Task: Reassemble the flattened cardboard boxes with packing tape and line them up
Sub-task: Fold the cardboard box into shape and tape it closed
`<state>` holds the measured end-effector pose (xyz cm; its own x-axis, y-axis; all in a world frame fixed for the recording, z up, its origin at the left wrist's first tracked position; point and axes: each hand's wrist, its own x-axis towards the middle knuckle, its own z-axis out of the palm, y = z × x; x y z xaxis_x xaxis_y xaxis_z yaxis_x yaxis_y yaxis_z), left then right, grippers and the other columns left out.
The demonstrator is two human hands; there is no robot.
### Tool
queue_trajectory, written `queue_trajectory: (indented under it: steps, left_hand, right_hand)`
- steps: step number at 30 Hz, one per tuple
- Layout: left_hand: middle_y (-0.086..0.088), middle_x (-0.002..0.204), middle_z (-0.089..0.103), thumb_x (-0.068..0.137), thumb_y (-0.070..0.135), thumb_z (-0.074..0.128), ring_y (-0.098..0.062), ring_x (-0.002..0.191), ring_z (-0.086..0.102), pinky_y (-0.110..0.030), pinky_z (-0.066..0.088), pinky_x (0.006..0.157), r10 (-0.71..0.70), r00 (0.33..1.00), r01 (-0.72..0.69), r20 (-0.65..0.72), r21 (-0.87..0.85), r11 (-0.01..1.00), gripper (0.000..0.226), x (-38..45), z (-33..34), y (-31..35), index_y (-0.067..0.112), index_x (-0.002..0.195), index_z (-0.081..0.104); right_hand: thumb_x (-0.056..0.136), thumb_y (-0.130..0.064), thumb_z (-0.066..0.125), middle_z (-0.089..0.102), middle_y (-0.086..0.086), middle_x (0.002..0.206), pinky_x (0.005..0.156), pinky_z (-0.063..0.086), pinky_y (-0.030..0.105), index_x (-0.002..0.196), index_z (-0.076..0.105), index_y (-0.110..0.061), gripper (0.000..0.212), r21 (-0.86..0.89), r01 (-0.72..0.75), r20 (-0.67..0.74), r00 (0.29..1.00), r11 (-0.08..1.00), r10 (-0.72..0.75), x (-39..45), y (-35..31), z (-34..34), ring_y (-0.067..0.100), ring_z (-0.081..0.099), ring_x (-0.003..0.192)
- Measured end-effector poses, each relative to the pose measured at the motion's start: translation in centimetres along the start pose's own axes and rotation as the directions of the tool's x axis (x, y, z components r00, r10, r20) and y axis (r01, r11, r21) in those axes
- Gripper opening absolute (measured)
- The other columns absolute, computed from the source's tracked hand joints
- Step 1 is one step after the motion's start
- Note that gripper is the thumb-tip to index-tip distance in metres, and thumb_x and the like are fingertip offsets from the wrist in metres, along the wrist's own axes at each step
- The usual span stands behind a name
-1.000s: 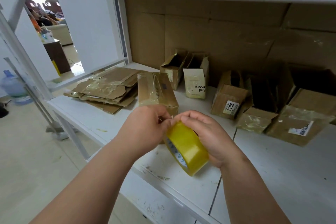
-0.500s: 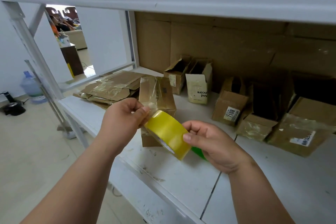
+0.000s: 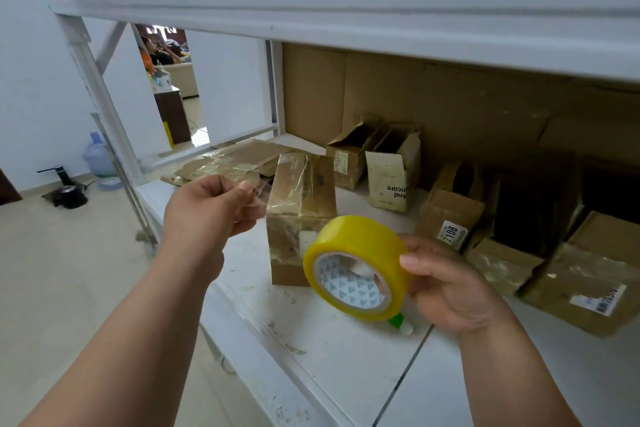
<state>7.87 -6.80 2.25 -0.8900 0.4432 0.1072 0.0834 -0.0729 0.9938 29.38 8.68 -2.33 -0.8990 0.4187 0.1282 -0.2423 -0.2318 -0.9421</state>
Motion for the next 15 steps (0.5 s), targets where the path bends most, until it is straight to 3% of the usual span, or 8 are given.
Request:
queue_trajectory:
  steps: [3, 6, 8, 10, 12, 15]
  left_hand:
    - [-0.011, 0.068, 0.065, 0.095, 0.007, 0.062, -0.02, 0.063, 0.065, -0.032, 0.059, 0.067, -0.01, 0.996, 0.005, -0.092, -0.054, 0.999, 0.017, 0.4, -0.4, 0.3, 0.002, 0.078, 0.061]
    - [-0.01, 0.069, 0.064, 0.094, 0.007, 0.063, -0.017, 0.059, 0.063, -0.028, 0.058, 0.061, -0.012, 0.992, 0.0, -0.126, -0.09, 0.996, 0.017, 1.0, -0.8, 0.3, 0.004, 0.078, 0.06]
    - [-0.009, 0.068, 0.065, 0.093, 0.007, 0.065, -0.018, 0.059, 0.063, -0.028, 0.056, 0.061, -0.007, 0.99, -0.002, -0.144, -0.069, 0.998, 0.019, 1.5, -0.8, -0.1, 0.005, 0.074, 0.062]
    - [-0.01, 0.068, 0.064, 0.091, 0.009, 0.068, -0.02, 0.061, 0.062, -0.028, 0.054, 0.06, -0.014, 0.986, 0.005, -0.164, -0.056, 0.998, 0.021, 2.1, -0.7, -0.7, 0.006, 0.07, 0.063]
    - [-0.011, 0.068, 0.064, 0.09, 0.01, 0.069, -0.021, 0.061, 0.062, -0.029, 0.053, 0.061, -0.027, 0.985, 0.018, -0.172, -0.057, 0.998, 0.022, 2.6, -0.5, -1.1, 0.006, 0.068, 0.064]
    - [-0.012, 0.07, 0.065, 0.089, 0.01, 0.07, -0.02, 0.061, 0.062, -0.031, 0.056, 0.064, -0.062, 0.982, 0.047, -0.178, -0.085, 0.995, 0.019, 3.0, -0.3, -1.5, 0.004, 0.071, 0.066]
  right_hand:
    - [0.037, -0.051, 0.095, 0.07, 0.008, 0.071, 0.063, 0.054, 0.025, 0.079, 0.078, -0.011, 0.061, -0.101, -0.03, -0.082, 0.996, 0.994, 0.021, 0.6, -1.0, -1.4, 0.016, 0.067, 0.065]
    - [0.039, -0.063, 0.09, 0.07, 0.004, 0.076, 0.075, 0.051, 0.034, 0.075, 0.078, -0.021, 0.056, -0.284, -0.065, -0.248, 0.969, 0.957, -0.007, 1.2, -2.3, -2.2, 0.02, 0.068, 0.078]
    - [0.056, -0.052, 0.081, 0.073, -0.002, 0.076, 0.084, 0.051, 0.04, 0.072, 0.078, -0.029, 0.028, -0.338, -0.089, -0.339, 0.94, 0.937, -0.033, 1.7, -3.3, -1.9, 0.024, 0.068, 0.089]
    - [0.071, -0.038, 0.071, 0.072, -0.007, 0.072, 0.084, 0.052, 0.04, 0.068, 0.077, -0.031, 0.01, -0.401, -0.113, -0.398, 0.915, 0.909, -0.061, 2.5, -4.2, -1.2, 0.022, 0.068, 0.086]
    - [0.084, -0.03, 0.07, 0.07, -0.007, 0.074, 0.08, 0.052, 0.038, 0.072, 0.075, -0.027, 0.013, -0.485, -0.157, -0.437, 0.896, 0.86, -0.083, 3.3, -4.8, -1.0, 0.019, 0.066, 0.083]
    - [0.087, -0.034, 0.069, 0.069, -0.002, 0.083, 0.083, 0.052, 0.041, 0.08, 0.073, -0.023, 0.014, -0.595, -0.227, -0.475, 0.873, 0.771, -0.109, 4.5, -5.2, -1.0, 0.02, 0.066, 0.086]
